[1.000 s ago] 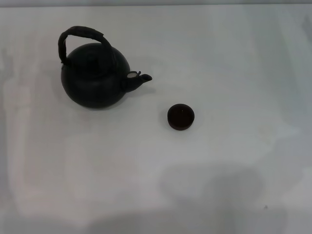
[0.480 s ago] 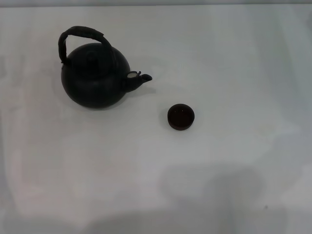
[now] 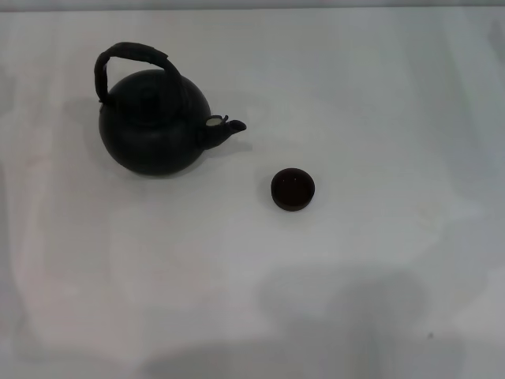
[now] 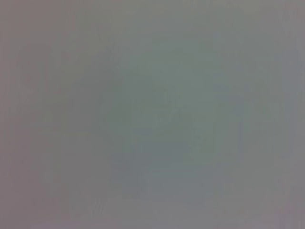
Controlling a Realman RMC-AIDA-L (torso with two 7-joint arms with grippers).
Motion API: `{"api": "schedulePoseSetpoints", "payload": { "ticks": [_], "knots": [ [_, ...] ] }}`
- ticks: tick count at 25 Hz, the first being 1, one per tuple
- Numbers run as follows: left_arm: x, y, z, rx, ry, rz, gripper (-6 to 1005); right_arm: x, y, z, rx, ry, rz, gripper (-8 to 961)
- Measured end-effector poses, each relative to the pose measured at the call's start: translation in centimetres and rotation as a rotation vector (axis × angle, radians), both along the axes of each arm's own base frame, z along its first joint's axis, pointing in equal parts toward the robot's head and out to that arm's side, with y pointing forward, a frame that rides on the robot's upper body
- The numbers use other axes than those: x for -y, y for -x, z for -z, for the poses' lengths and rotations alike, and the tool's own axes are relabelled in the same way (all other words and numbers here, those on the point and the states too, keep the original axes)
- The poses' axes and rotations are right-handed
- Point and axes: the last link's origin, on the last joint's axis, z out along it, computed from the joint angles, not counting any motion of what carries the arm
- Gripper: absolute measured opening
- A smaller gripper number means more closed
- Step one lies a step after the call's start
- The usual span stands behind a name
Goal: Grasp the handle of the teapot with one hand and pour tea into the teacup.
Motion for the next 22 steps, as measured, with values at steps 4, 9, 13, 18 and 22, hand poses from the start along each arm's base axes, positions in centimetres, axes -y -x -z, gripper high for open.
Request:
{"api": "schedulePoseSetpoints", "payload": {
  "ticks": [4, 9, 13, 18, 22],
  "knots": [
    [-0.16, 0.10, -0.13, -0.006, 0.005, -0.004, 869, -0.03, -0.05, 0.04, -0.008, 0.000, 0.006, 866],
    [-0.16, 0.26, -0.16, -0.024, 0.018, -0.007, 878, -0.01, -0.07, 0.07, -0.009, 0.000, 0.007, 863],
    [-0.16, 0.32, -0.14, -0.031, 0.025, -0.009, 885, 0.01, -0.12, 0.10, -0.010, 0.001, 0.011, 860],
    [-0.20, 0.67, 0.00, -0.036, 0.045, -0.026, 884, 0.05, -0.35, 0.22, -0.012, 0.007, 0.025, 858],
    [-0.44, 0.64, 0.13, -0.038, 0.058, -0.029, 884, 0.23, -0.58, 0.49, -0.018, 0.015, 0.036, 856]
  ]
}}
